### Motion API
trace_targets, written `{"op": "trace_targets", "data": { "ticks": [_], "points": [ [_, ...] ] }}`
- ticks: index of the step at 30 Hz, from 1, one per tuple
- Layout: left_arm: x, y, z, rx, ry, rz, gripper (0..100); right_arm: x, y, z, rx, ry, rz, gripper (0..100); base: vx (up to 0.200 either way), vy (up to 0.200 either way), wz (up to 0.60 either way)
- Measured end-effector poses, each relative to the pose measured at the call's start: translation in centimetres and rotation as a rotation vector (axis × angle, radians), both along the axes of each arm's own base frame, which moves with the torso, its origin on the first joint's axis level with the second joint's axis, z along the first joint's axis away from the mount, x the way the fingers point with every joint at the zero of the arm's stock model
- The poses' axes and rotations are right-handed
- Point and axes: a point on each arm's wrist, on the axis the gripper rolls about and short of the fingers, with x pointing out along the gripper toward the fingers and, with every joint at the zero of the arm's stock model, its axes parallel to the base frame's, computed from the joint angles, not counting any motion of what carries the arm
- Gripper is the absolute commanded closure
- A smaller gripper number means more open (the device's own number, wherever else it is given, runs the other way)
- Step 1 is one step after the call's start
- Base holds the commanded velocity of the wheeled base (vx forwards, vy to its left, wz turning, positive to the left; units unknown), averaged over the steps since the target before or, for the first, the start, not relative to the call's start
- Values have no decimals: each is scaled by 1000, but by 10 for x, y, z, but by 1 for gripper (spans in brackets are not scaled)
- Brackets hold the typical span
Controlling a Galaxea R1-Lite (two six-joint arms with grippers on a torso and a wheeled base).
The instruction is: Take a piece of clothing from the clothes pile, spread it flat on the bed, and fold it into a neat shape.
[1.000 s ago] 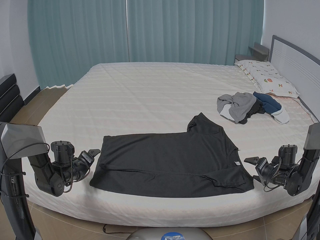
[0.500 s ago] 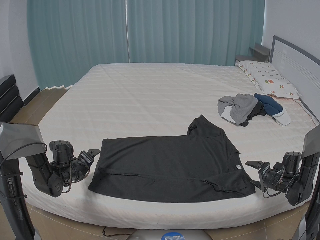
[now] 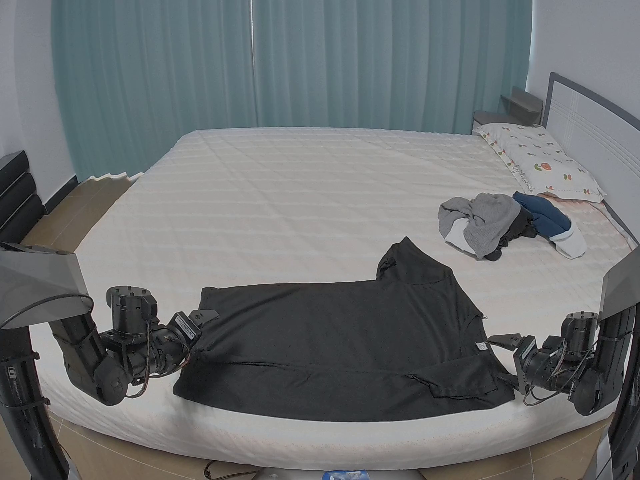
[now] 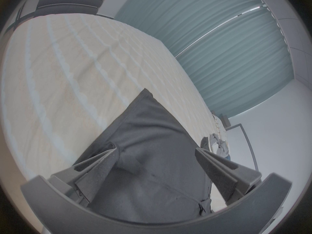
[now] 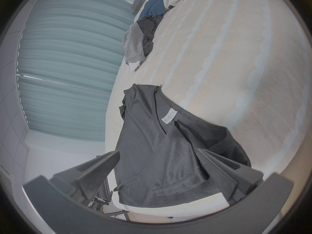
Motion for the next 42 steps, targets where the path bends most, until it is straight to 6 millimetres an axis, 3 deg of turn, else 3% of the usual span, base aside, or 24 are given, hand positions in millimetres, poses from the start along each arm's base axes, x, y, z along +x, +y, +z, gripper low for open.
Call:
{"op": "trace_targets", "data": {
  "ticks": [11, 23, 33, 42],
  "points": [
    [-19, -26, 7, 22, 90, -99, 0, -1, 1, -3, -6, 13, 8, 0, 0, 0, 0],
    [-15, -36, -17, 83, 153, -142, 0, -1, 3, -6, -12, 22, 14, 0, 0, 0, 0],
    [16, -38, -22, 103, 96, -61, 0, -1, 4, -6, -15, 24, 15, 0, 0, 0, 0],
    [44, -18, -19, 33, 50, 79, 0, -1, 4, -7, -23, 24, 20, 0, 0, 0, 0]
  ]
}}
